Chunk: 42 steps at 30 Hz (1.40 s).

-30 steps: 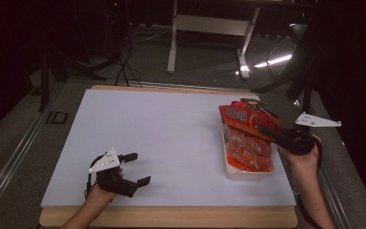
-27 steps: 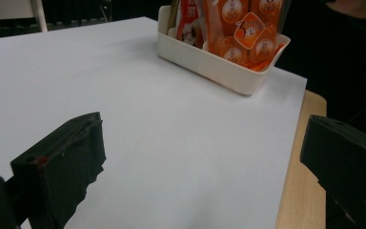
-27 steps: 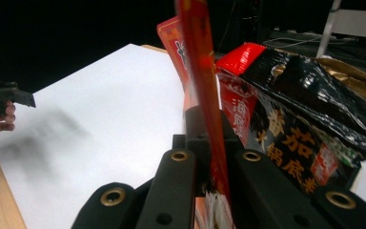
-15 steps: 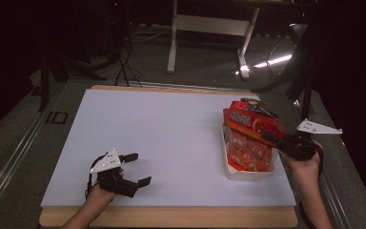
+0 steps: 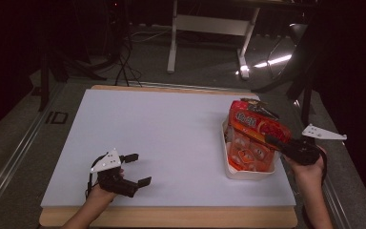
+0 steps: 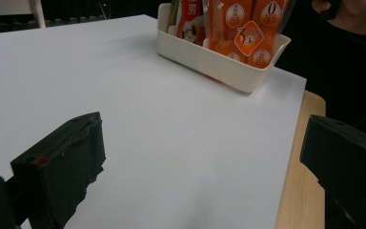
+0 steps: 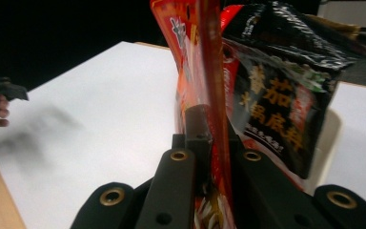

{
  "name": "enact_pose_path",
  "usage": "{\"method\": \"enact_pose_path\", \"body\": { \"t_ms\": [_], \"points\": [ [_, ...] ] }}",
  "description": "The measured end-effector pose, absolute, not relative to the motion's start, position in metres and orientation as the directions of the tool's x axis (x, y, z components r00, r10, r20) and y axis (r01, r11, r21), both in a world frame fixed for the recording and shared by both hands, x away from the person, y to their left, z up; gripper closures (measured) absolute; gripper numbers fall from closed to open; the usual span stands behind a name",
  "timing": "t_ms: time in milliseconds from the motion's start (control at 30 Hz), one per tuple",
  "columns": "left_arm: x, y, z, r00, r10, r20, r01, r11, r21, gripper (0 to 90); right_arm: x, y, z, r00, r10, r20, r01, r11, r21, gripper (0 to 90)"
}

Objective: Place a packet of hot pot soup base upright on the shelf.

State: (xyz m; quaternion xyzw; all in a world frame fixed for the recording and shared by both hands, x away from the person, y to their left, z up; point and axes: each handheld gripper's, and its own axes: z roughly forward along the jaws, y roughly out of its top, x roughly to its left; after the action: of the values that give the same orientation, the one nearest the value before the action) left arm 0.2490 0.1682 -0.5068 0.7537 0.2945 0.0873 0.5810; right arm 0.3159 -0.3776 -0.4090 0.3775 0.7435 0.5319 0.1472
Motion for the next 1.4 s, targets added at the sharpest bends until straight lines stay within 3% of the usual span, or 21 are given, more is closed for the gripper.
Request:
{"method": "enact_pose_path", "body": {
  "t_ms": [800, 1400],
  "points": [
    [0.25, 0.169, -0.509, 0.809, 0.545, -0.218, 0.352, -0.152, 0.924, 1.8, 0.343, -0.399, -0.415, -0.598, 0.761, 0.251, 0.476, 0.085, 0.875, 87.6],
    [0.25, 0.168, -0.508, 0.813, 0.541, -0.217, 0.349, -0.154, 0.924, 1.8, 0.335, -0.388, -0.387, -0.599, 0.776, 0.199, 0.434, 0.105, 0.895, 65.6]
  ]
}}
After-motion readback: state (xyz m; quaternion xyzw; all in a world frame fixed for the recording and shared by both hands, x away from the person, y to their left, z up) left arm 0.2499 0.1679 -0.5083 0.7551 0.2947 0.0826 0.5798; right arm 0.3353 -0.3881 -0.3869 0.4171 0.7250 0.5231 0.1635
